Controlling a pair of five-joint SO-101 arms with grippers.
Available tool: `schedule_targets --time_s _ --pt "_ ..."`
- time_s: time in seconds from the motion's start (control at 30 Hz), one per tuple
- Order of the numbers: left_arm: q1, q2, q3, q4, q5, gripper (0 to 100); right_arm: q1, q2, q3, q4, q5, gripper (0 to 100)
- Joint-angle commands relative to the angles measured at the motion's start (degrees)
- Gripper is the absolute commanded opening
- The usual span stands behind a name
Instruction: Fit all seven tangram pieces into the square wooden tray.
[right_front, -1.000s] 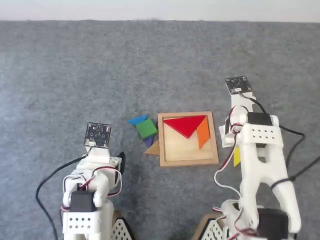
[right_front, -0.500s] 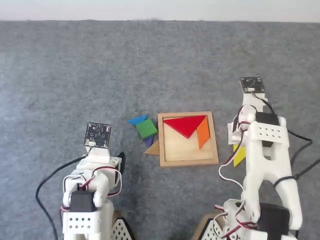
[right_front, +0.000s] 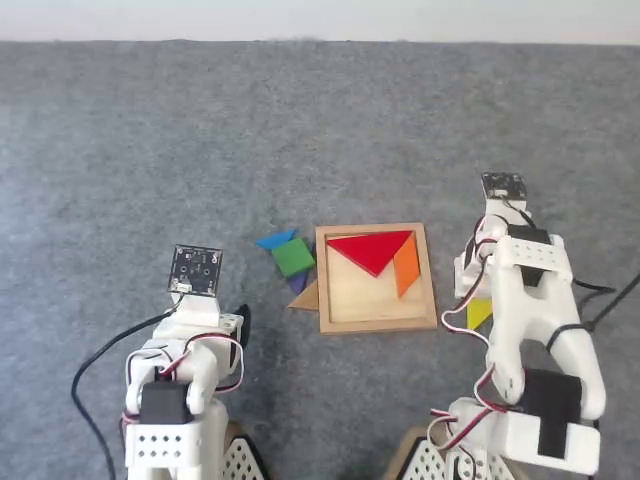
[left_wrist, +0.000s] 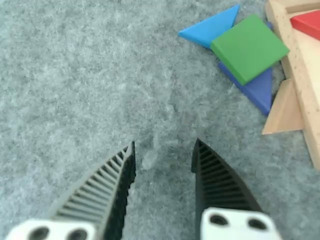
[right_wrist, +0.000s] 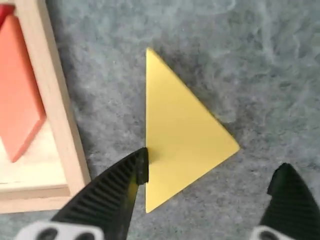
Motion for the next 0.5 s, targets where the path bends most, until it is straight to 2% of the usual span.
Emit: schedule_targets --time_s 0.0,0.2,0.47 --pt "-0.18 -0.62 -0.66 0.09 0.53 18 0.13 -0.22 -1.32 -3.03 0.09 32.5" --pt "-0.18 -0.62 -0.66 0.09 0.53 18 -4.35 4.26 -1.67 -4.18 0.44 28.9" --pt "-0.18 -0.62 -0.66 0.09 0.53 18 -1.89 12.88 -8.53 -0.84 -0.09 28.9"
